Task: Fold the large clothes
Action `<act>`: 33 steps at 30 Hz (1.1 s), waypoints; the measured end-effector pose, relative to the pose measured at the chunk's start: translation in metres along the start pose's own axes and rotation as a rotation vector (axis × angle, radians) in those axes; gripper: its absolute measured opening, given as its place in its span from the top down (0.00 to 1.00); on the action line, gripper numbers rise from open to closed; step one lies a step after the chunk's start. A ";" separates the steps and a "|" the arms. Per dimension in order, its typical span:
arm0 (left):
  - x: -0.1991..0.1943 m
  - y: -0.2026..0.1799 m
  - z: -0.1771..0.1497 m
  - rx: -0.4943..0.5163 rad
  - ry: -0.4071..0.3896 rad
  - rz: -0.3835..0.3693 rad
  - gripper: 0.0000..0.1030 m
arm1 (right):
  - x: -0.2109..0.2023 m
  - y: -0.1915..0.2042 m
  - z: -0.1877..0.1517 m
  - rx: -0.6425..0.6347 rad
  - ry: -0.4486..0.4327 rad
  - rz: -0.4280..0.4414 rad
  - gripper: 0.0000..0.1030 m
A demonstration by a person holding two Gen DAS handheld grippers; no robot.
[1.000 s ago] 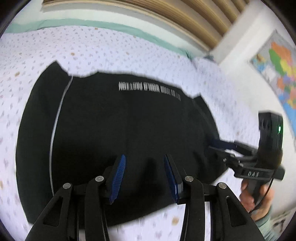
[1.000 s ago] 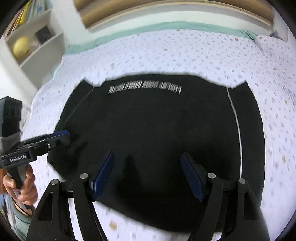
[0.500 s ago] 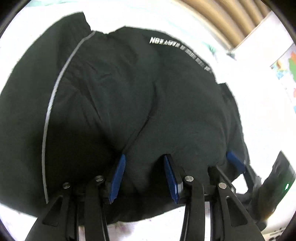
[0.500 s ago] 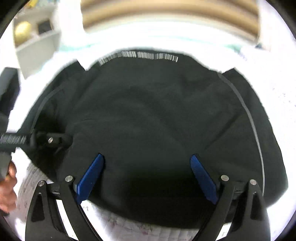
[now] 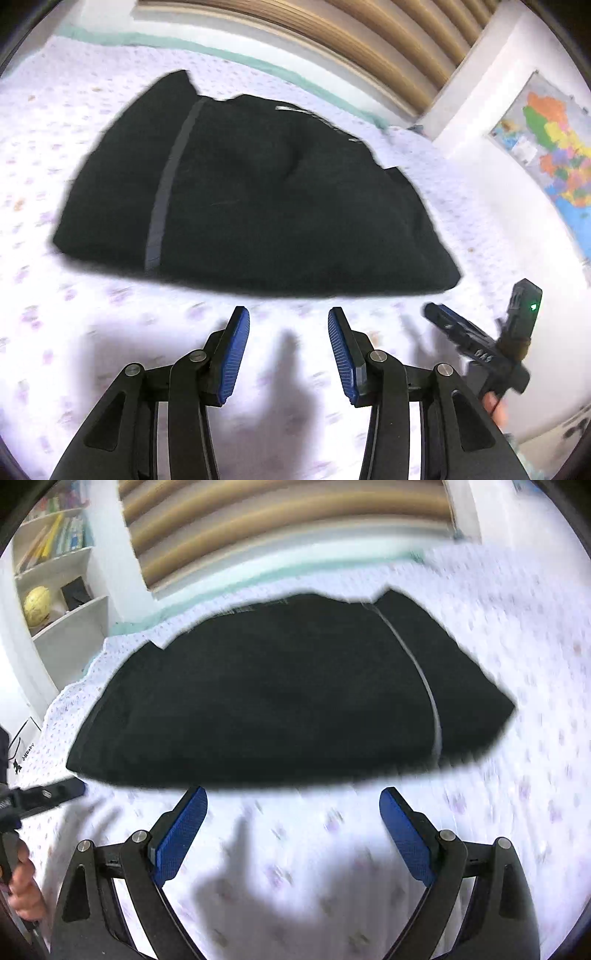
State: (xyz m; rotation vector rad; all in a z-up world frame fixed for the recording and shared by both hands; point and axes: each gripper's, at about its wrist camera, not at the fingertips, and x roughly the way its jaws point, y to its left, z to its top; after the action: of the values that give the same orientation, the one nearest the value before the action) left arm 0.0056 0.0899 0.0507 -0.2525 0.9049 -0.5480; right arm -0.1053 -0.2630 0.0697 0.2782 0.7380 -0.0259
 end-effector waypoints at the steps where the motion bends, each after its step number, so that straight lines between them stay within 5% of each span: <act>1: -0.003 0.015 -0.003 -0.008 -0.006 0.026 0.56 | 0.004 -0.007 -0.005 0.024 0.015 0.008 0.07; 5: 0.002 0.046 -0.030 -0.094 -0.062 -0.038 0.56 | 0.005 -0.025 -0.010 0.109 -0.008 0.048 0.07; 9: -0.011 0.034 -0.019 -0.065 -0.065 -0.021 0.56 | 0.000 -0.021 -0.010 0.097 -0.014 0.038 0.07; 15: -0.069 0.026 0.033 0.079 -0.140 0.034 0.55 | -0.026 -0.044 0.009 0.113 0.006 0.072 0.07; 19: -0.072 0.058 0.096 0.037 -0.145 0.052 0.47 | -0.044 -0.081 0.043 0.137 -0.020 0.008 0.07; 24: -0.041 0.104 0.149 -0.063 -0.075 0.046 0.42 | -0.037 -0.130 0.096 0.188 0.005 -0.027 0.07; 28: 0.007 0.147 0.163 -0.248 0.037 -0.127 0.42 | 0.000 -0.156 0.127 0.236 0.087 0.056 0.07; 33: 0.050 0.172 0.171 -0.343 0.103 -0.177 0.42 | 0.051 -0.179 0.139 0.318 0.175 0.197 0.07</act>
State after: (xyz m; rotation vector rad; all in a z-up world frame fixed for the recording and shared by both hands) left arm 0.2259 0.2033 0.0455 -0.6242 1.0824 -0.5707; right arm 0.0024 -0.4674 0.0906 0.6627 0.8777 0.0697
